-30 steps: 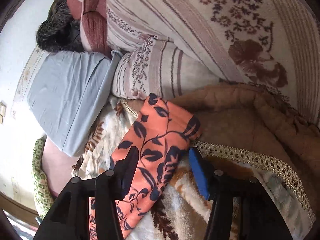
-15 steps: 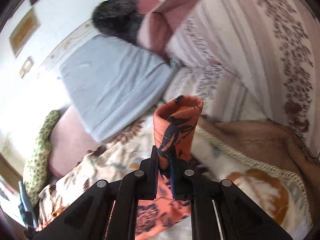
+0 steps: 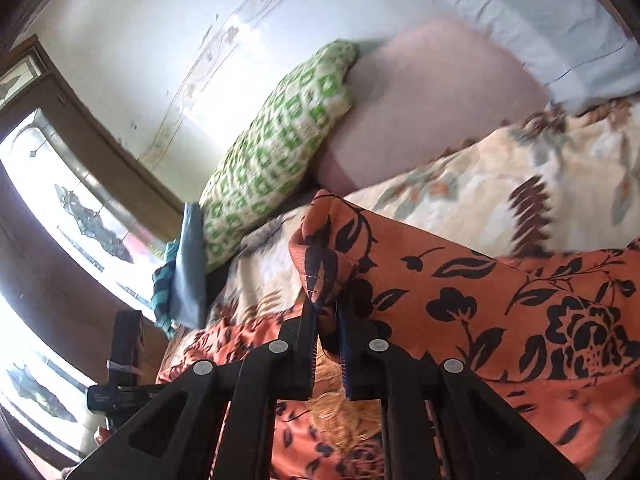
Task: Fold small clothes
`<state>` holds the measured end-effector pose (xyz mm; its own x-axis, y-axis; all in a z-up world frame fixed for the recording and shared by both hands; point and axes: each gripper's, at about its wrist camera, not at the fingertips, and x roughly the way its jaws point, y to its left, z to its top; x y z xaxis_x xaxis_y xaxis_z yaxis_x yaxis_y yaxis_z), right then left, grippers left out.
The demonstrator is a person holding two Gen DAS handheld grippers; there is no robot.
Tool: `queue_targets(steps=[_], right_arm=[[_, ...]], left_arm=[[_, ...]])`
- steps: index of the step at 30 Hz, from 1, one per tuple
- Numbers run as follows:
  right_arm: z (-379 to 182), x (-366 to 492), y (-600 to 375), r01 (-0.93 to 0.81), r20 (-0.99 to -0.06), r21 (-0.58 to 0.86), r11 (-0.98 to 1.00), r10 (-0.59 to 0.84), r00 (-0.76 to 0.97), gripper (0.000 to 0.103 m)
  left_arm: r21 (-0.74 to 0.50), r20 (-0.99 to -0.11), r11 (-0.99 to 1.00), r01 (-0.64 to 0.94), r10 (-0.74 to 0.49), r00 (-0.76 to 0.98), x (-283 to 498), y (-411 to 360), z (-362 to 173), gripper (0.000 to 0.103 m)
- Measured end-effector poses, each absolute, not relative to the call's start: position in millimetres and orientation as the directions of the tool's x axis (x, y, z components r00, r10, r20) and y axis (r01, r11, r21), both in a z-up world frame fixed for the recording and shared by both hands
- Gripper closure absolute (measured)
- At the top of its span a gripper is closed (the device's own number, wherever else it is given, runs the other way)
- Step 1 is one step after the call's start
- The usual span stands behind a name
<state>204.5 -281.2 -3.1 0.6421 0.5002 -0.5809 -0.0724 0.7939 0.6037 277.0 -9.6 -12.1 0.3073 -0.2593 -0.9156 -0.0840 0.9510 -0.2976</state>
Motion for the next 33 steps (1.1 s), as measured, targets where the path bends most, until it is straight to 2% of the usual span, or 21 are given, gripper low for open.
queue_targets(steps=[6, 9, 10, 11, 12, 15, 19, 24, 27, 28, 29, 31, 33], right_arm=[[-48, 201, -157, -0.123, -0.656, 0.588, 0.800, 0.560, 0.506, 0.094], [-70, 200, -118, -0.138, -0.717, 0.536, 0.833, 0.536, 0.446, 0.084], [-80, 201, -109, -0.138, -0.744, 0.517, 0.845, 0.524, 0.414, 0.074], [-88, 201, -103, -0.134, -0.776, 0.492, 0.860, 0.503, 0.382, 0.069], [-93, 199, -102, -0.125, -0.793, 0.481, 0.868, 0.491, 0.361, 0.069], [-81, 185, -128, -0.108, -0.744, 0.560, 0.821, 0.556, 0.371, 0.069], [-58, 160, -208, -0.012, -0.682, 0.624, 0.782, 0.551, 0.481, 0.048], [-82, 129, -332, 0.294, -0.673, 0.695, 0.656, 0.447, 0.590, 0.047], [-102, 114, -384, 0.401, -0.634, 0.755, 0.518, 0.421, 0.649, 0.050], [-106, 114, -395, 0.412, -0.619, 0.770, 0.487, 0.415, 0.667, 0.050], [-109, 117, -404, 0.420, -0.609, 0.780, 0.464, 0.408, 0.680, 0.050], [-118, 126, -416, 0.463, -0.607, 0.791, 0.401, 0.418, 0.676, 0.050], [-124, 125, -424, 0.476, -0.562, 0.827, 0.298, 0.447, 0.696, 0.049]], left_arm=[[-0.283, -0.908, 0.951, -0.124, -0.224, 0.354, 250, 43, 5, 0.036], [-0.296, -0.907, 0.946, -0.135, -0.233, 0.351, 242, 52, 5, 0.036], [-0.304, -0.906, 0.943, -0.139, -0.241, 0.348, 241, 53, 4, 0.036], [-0.312, -0.904, 0.939, -0.143, -0.248, 0.347, 241, 55, 3, 0.036], [-0.320, -0.903, 0.936, -0.146, -0.255, 0.347, 241, 56, 1, 0.036], [-0.345, -0.902, 0.925, -0.158, -0.280, 0.329, 249, 52, -14, 0.036], [-0.388, -0.898, 0.909, -0.154, -0.335, 0.285, 260, 28, -37, 0.036], [-0.373, -0.917, 0.914, -0.157, -0.338, 0.210, 276, -8, -70, 0.036], [-0.335, -0.936, 0.926, -0.175, -0.305, 0.178, 286, -24, -89, 0.036], [-0.309, -0.944, 0.934, -0.179, -0.278, 0.176, 290, -29, -92, 0.041], [-0.282, -0.951, 0.943, -0.179, -0.250, 0.182, 294, -32, -93, 0.054], [-0.266, -0.954, 0.947, -0.179, -0.233, 0.186, 297, -37, -91, 0.070], [-0.298, -0.946, 0.937, -0.181, -0.265, 0.188, 297, -35, -88, 0.074]])
